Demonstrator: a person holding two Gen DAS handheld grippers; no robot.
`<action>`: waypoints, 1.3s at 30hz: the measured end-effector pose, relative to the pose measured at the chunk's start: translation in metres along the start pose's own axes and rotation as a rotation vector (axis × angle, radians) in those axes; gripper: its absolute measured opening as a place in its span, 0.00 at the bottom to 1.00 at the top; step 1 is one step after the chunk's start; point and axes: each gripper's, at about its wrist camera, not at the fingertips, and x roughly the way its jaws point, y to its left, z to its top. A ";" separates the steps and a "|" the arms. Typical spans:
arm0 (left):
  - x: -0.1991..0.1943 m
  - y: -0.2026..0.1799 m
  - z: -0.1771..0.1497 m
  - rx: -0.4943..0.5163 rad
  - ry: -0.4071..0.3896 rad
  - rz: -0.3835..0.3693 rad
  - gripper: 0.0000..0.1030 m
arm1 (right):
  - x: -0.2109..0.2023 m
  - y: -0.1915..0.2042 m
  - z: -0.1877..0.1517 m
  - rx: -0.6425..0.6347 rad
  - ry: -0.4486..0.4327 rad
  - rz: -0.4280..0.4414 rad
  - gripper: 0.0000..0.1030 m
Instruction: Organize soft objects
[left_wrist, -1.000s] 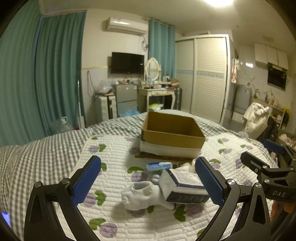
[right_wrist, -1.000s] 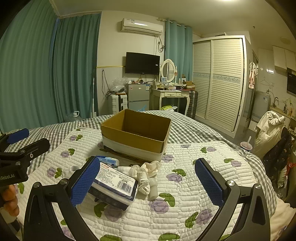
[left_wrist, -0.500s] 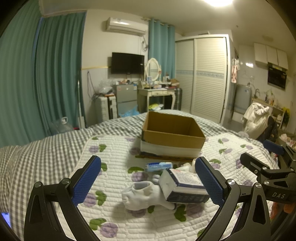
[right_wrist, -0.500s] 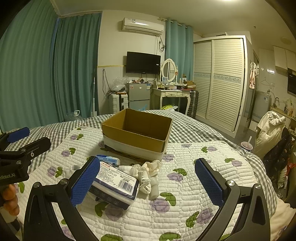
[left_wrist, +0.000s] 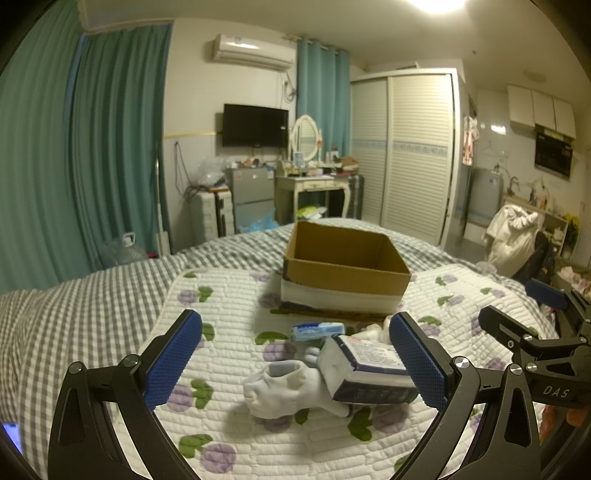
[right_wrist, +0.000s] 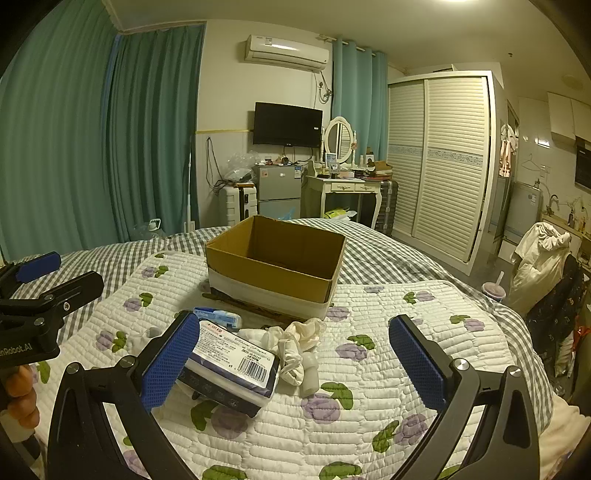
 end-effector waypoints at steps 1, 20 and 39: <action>0.000 0.000 0.000 0.001 0.000 -0.001 1.00 | 0.000 0.000 0.000 0.000 0.000 0.000 1.00; -0.010 0.000 0.004 0.007 -0.015 -0.007 1.00 | -0.013 0.002 0.007 -0.011 -0.016 0.011 1.00; 0.000 0.029 -0.023 -0.018 0.065 0.032 1.00 | 0.023 0.043 -0.022 -0.142 0.101 0.101 1.00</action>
